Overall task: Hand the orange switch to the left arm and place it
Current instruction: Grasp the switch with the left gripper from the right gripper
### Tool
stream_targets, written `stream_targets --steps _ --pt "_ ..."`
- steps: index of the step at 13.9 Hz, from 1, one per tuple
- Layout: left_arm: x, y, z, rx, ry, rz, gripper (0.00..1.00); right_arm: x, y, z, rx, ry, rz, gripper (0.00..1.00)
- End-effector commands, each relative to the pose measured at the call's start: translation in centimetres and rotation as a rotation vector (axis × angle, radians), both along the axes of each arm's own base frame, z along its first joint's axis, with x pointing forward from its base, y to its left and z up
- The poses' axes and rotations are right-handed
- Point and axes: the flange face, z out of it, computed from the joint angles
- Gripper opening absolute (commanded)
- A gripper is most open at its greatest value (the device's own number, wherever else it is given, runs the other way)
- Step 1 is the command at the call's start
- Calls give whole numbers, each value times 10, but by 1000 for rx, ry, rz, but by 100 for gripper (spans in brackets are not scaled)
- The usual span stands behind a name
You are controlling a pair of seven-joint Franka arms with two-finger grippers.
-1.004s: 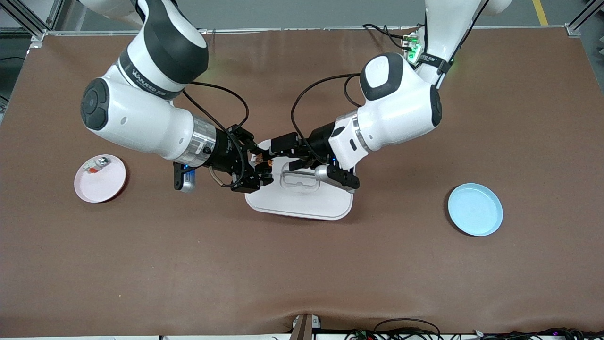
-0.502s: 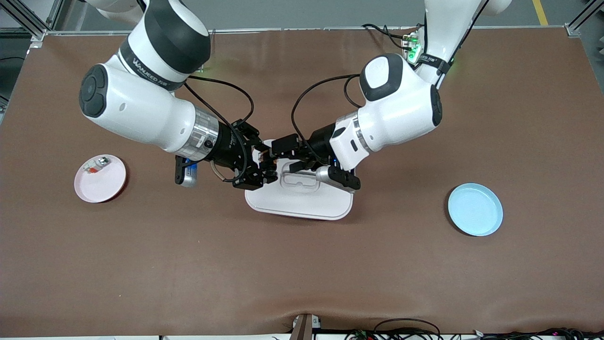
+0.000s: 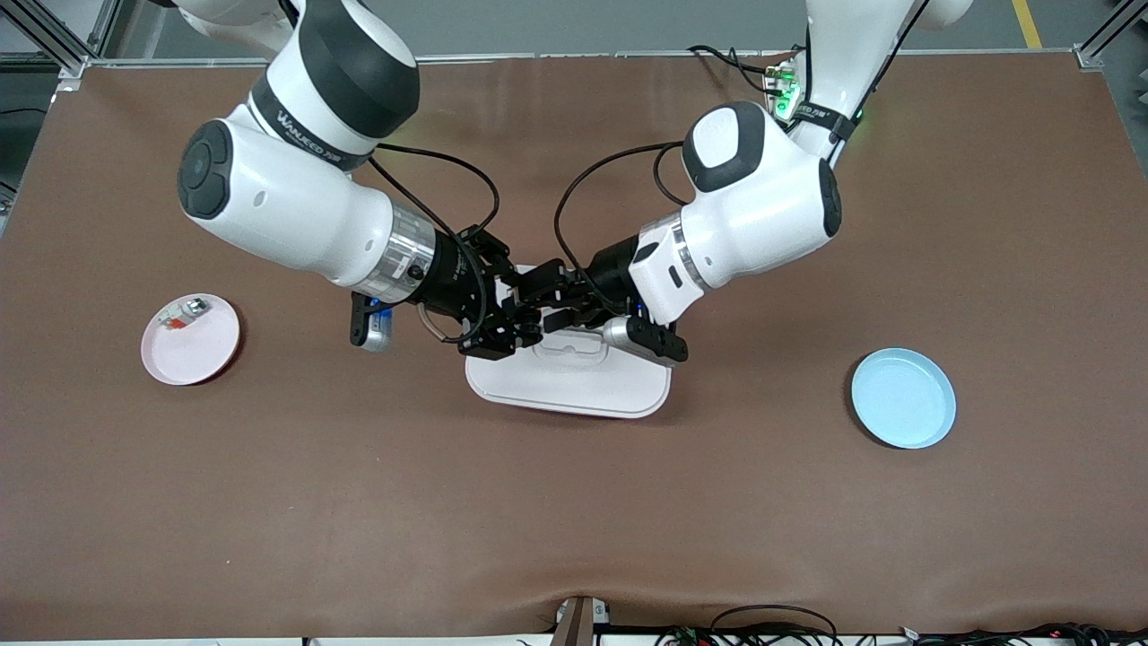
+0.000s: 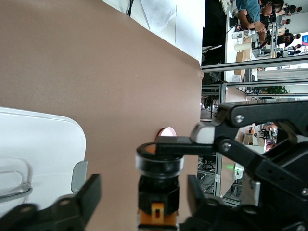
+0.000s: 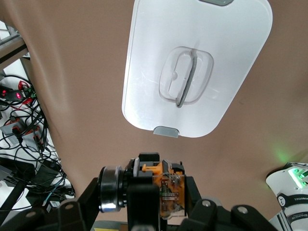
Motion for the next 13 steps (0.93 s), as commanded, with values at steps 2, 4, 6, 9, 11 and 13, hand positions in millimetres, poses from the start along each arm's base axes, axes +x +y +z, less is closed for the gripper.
stream_targets --steps 2,4,6,9,11,13 --pt "1 -3 2 -12 -51 -17 30 0 12 9 23 -4 -33 0" --pt "1 -3 2 -12 -52 -18 18 0 12 9 21 -5 -33 0" --pt "1 -3 2 -10 -64 -26 12 0 11 9 23 -5 -33 0" --pt "1 -3 2 -6 -66 -27 4 7 0 9 21 -7 -44 99" --pt "2 0 7 -1 -80 -26 4 13 -16 11 7 -9 -42 100" --pt "4 6 7 11 -86 -25 4 18 -42 8 -17 -32 68 100"
